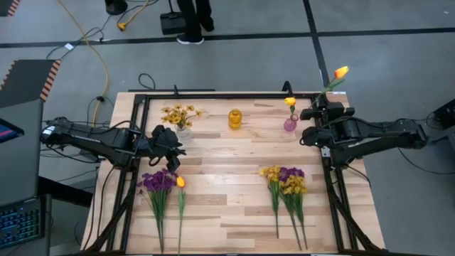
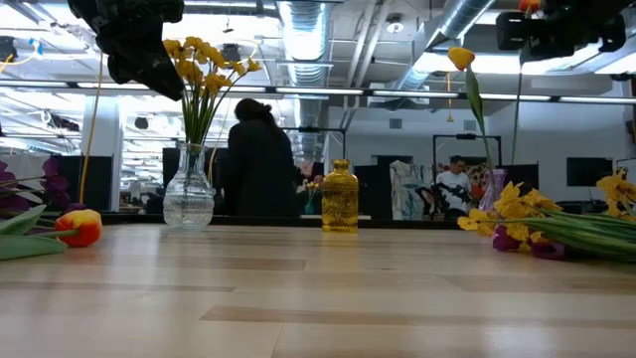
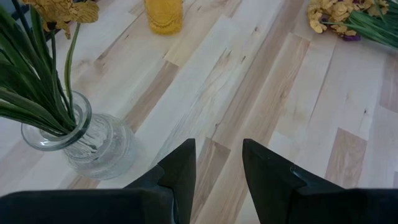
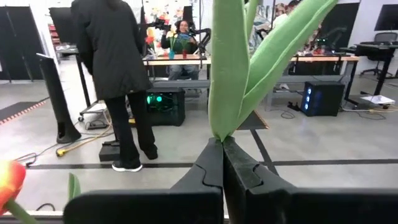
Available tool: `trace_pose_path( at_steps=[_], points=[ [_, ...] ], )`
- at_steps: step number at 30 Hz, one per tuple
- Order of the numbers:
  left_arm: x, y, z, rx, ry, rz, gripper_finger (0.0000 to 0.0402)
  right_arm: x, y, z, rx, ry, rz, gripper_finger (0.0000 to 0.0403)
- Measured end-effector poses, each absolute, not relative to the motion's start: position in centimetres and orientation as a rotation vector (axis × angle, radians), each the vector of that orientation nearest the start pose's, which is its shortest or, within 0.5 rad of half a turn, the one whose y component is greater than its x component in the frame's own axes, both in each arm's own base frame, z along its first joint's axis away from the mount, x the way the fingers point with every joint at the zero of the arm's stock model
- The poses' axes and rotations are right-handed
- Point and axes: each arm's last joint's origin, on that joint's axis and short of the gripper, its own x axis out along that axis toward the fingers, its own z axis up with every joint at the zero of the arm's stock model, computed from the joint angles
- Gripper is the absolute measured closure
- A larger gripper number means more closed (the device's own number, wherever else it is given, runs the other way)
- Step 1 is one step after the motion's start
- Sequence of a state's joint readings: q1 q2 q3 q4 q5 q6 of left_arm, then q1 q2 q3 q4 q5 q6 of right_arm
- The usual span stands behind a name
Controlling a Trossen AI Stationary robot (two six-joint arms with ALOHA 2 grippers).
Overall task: Sort flowers into vase by color
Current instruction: Put the right orange flower into the purple vase
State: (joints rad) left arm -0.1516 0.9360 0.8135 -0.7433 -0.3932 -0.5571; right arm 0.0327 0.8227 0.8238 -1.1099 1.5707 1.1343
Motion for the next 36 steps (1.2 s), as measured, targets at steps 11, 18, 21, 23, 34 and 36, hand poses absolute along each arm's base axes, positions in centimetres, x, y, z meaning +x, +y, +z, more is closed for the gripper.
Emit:
trace_pose_path(
  at_steps=[11, 18, 21, 23, 34, 36],
  points=[
    [17.5, -1.5, 27.4, -0.284, 0.738, 0.458, 0.0283, 12.3, -2.6, 29.5, 0.044, -0.043, -1.548, 0.0381],
    [17.5, -1.5, 27.4, -0.284, 0.738, 0.457, 0.0283, 13.8, -2.7, 28.7, -0.013, 0.013, -1.558, 0.0381],
    [17.5, -1.5, 27.4, -0.284, 0.738, 0.457, 0.0283, 14.4, -2.9, 28.3, -0.029, 0.029, -1.569, 0.0381],
    [17.5, -1.5, 27.4, -0.284, 0.738, 0.457, 0.0283, 14.6, -3.0, 28.2, -0.038, 0.039, -1.577, 0.0381],
    [17.5, -1.5, 27.4, -0.269, 0.741, 0.453, 0.0283, 15.2, -3.2, 27.9, -0.045, 0.046, -1.587, 0.0376],
    [17.5, -1.5, 27.4, -0.270, 0.741, 0.453, 0.0283, 15.2, -3.2, 27.9, -0.042, 0.044, -1.587, 0.0370]
  ],
)
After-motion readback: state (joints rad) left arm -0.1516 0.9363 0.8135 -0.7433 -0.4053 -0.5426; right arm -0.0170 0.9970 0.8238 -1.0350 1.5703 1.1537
